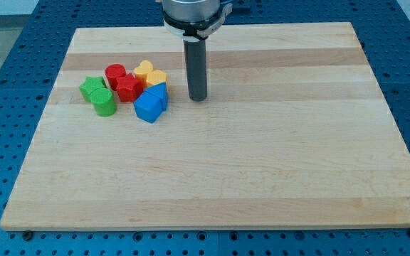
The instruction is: Move the green blocks into the red circle
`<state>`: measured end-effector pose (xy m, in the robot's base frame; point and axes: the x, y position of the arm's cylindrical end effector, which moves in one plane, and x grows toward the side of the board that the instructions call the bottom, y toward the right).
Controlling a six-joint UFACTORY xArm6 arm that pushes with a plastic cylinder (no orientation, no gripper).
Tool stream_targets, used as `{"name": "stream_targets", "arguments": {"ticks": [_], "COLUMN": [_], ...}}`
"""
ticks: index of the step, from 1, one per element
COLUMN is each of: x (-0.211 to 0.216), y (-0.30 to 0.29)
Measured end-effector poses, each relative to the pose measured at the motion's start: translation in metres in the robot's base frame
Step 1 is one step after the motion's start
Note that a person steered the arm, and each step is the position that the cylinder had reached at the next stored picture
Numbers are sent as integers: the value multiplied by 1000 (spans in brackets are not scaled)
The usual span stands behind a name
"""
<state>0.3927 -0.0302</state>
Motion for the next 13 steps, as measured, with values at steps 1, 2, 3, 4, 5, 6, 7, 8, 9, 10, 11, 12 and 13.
{"name": "stream_targets", "arguments": {"ticks": [1,2,3,4,5,6,7,8,9,10,11,12,13], "x": [0,-15,-39,-3,56,105,108,108,108,108,95,76,56], "y": [0,1,9,9,4,-15,-17,-27,-66,-122,-140,-143,-143]}}
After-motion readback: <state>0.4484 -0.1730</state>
